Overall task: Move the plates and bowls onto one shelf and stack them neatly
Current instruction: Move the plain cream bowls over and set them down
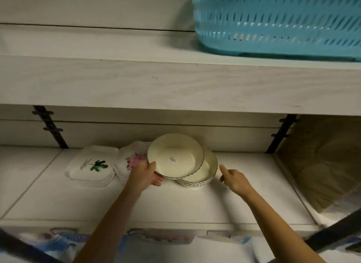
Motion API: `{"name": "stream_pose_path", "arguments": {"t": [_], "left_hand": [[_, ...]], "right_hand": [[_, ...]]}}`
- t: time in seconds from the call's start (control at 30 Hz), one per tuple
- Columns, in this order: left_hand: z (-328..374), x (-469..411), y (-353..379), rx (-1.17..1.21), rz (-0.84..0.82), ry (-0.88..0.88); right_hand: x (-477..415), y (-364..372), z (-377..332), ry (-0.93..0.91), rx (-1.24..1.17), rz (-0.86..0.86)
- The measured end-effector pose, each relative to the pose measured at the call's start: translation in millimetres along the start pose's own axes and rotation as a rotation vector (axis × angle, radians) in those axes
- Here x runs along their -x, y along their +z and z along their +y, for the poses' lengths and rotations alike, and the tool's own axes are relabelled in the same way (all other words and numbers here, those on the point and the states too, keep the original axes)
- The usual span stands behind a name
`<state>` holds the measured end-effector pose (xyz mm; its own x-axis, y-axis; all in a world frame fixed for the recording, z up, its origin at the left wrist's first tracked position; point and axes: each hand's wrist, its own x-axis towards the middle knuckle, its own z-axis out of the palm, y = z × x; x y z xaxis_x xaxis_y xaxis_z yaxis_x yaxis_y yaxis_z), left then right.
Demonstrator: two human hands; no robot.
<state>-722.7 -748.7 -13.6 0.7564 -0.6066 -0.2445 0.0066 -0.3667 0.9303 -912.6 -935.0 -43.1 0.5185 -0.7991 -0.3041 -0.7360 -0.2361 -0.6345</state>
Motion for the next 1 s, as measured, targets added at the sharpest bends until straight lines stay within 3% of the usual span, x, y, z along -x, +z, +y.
{"name": "stream_pose_path", "arguments": {"t": [0.3,0.47,0.6,0.73,0.83,0.93,1.0], "left_hand": [[-3,-31,57,-0.082,-0.019,-0.06],[-5,-26,64,-0.369,-0.002,-0.03],[-10,-24,65,-0.543,-0.012,-0.117],[-15,-32,70,-0.483,-0.014,-0.186],[-24,-39,72,-0.293,-0.053,-0.252],[-30,-48,76,0.091,-0.166,-0.364],[-33,-50,75,0.179,-0.129,-0.378]], "right_hand": [[-3,-20,22,-0.073,-0.092,-0.017],[-10,-23,26,-0.053,-0.08,-0.033],[-16,-20,19,-0.042,-0.046,-0.045],[-19,-12,5,-0.013,-0.174,-0.085],[-20,-4,-5,0.023,-0.353,-0.212],[-22,8,-6,0.074,-0.482,-0.307],[-20,14,-8,0.132,-0.562,-0.309]]}}
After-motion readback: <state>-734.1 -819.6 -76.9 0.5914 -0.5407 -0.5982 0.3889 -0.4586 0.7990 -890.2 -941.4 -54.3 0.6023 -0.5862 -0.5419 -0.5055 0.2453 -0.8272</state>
